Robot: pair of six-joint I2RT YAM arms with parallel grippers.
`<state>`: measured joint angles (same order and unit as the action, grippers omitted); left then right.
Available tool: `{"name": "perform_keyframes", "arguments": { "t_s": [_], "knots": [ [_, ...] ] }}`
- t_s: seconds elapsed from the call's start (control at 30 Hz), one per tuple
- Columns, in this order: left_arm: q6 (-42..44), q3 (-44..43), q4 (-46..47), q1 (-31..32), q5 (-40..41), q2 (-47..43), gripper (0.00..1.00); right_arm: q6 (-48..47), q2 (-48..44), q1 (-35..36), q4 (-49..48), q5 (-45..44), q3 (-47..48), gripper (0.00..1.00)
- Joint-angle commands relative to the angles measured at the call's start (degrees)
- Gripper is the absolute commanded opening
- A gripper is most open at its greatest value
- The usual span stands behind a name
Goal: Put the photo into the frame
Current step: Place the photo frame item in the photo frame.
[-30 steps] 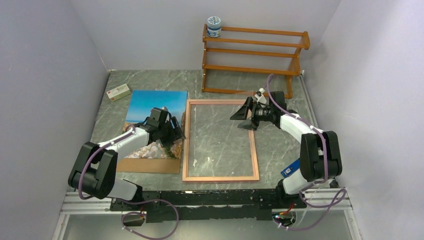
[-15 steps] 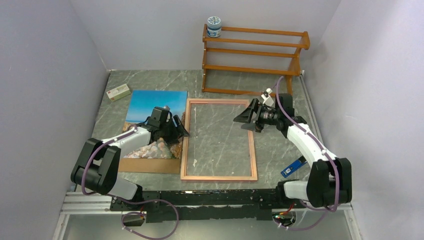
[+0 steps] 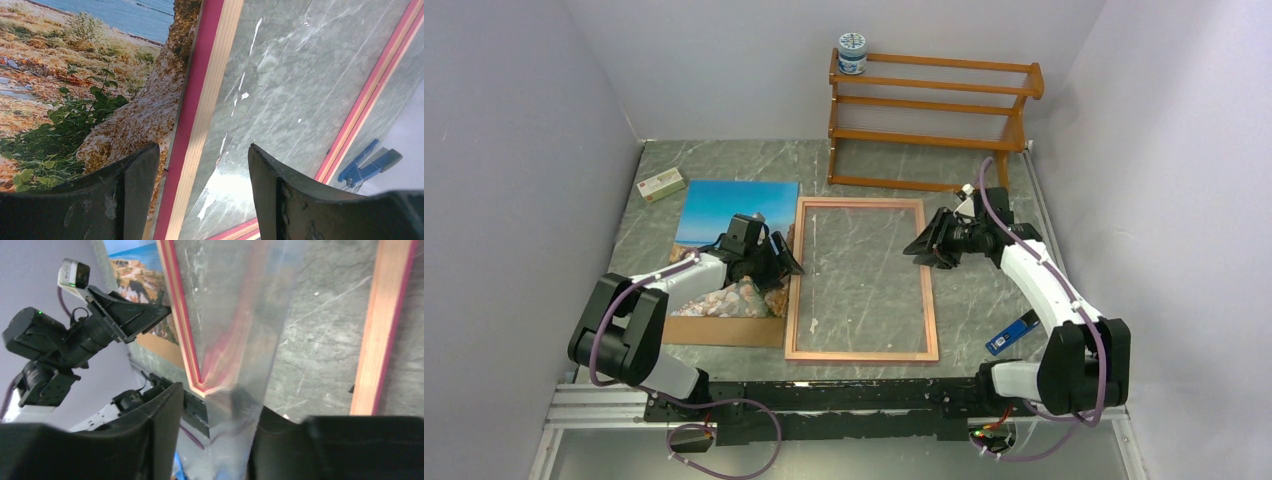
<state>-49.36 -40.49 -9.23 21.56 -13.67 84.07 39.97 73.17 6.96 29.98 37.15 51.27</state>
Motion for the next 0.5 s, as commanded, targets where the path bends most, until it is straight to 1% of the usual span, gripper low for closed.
{"name": "perform_keyframes", "arguments": {
  "t_s": [0.0, 0.03, 0.07, 0.13, 0.3, 0.4, 0.47],
  "knots": [
    [-0.64, -0.21, 1.75, -0.12, -0.8, 0.26, 0.71, -2.54, -3.38, 0.15, 6.55, -5.24, 4.91, 0.54],
    [-0.57, -0.2, 1.87, -0.15, -0.83, 0.36, 0.7, -2.68, -3.88, 0.14, 6.75, -4.86, 4.85, 0.57],
    [-0.56, -0.2, 2.0, -0.12, -0.86, 0.49, 0.7, -2.29, -4.23, 0.15, 6.7, -4.08, 4.51, 0.58],
    [-0.58, -0.13, 2.32, -0.12, -0.98, 0.72, 0.7, -1.28, -4.79, 0.16, 6.7, -2.45, 3.76, 0.55],
    [-0.67, 0.14, 2.76, -0.12, -1.19, 0.87, 0.7, 2.34, -7.74, 0.17, 3.75, -1.04, 1.22, 0.31],
    [-0.56, 0.1, 2.81, -0.16, -1.42, 0.92, 0.7, 2.75, -8.79, 0.18, 3.84, -2.17, 1.25, 0.19],
    [-0.58, 0.06, 3.0, -0.12, -1.56, 0.94, 0.7, 2.47, -8.77, 0.16, 4.02, -2.5, 1.62, 0.09]
  ]
}}
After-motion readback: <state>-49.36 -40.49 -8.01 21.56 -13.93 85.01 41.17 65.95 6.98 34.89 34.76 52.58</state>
